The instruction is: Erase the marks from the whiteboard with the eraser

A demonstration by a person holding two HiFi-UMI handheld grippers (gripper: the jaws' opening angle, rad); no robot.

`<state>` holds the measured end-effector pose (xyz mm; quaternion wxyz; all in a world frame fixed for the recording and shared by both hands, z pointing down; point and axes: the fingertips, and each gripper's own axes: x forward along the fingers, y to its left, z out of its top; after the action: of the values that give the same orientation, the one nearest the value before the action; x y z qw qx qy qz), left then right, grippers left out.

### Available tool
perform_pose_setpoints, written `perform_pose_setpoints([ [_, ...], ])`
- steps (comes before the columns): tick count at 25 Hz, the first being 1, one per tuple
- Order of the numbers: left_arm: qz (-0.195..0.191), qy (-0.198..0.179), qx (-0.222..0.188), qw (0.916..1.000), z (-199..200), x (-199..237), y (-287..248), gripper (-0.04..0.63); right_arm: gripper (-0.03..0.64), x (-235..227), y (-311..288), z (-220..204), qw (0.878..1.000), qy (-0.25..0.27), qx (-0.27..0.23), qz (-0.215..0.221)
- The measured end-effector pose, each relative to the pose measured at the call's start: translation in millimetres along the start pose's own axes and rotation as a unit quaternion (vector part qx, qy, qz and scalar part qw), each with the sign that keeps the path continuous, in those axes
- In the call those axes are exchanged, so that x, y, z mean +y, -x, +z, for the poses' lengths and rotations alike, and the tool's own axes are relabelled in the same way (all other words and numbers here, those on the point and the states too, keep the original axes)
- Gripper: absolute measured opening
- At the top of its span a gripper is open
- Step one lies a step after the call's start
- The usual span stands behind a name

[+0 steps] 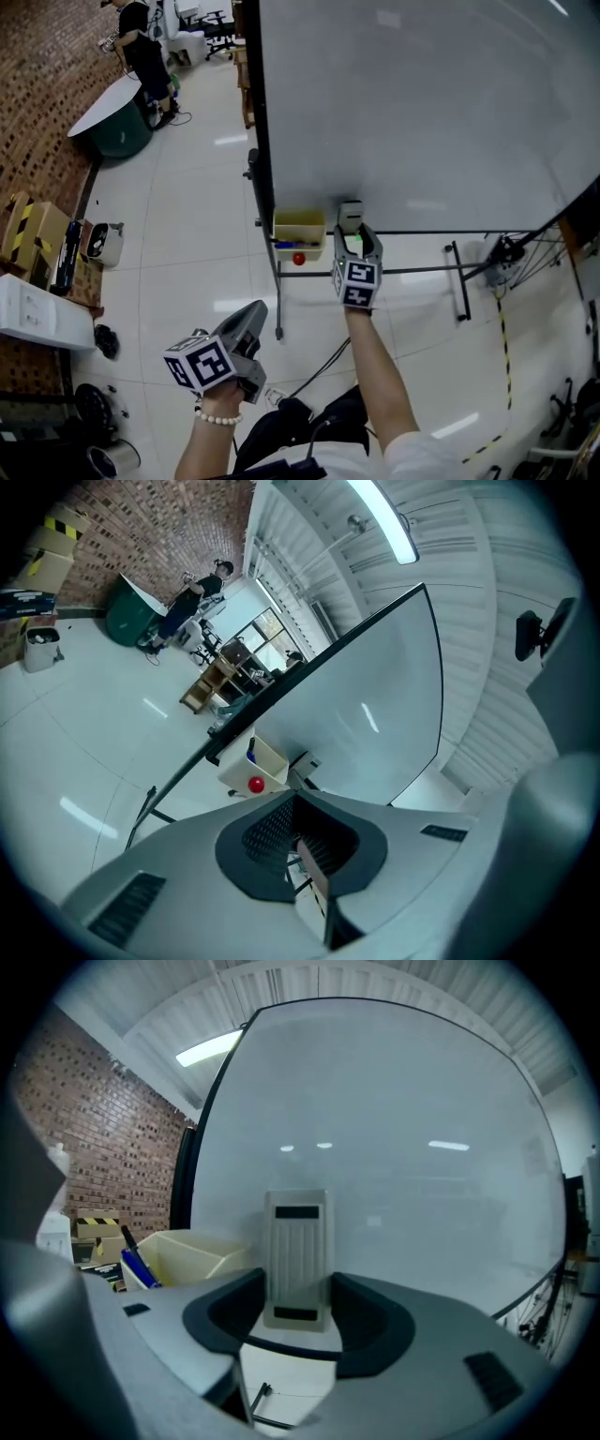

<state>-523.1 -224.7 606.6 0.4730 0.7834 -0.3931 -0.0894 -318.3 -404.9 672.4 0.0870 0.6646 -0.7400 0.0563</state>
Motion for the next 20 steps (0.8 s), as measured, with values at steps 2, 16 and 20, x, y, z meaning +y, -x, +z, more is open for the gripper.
perform_pose_setpoints([
  [2,0.009,0.002,-0.002,1.0,-4,4,3,-0.005,0.252,3,-5,-14,1.0,0.011,0.003,0.014],
  [16,0.048,0.01,0.003,0.9988,-23,27,6,-0.005,0.25,22,-28,-37,0.999,0.017,-0.01,0.044],
  [20,0.058,0.003,0.009,0.9983,-35,17,-15,-0.005,0.252,2,-29,-38,0.999,0.014,-0.016,0.048],
])
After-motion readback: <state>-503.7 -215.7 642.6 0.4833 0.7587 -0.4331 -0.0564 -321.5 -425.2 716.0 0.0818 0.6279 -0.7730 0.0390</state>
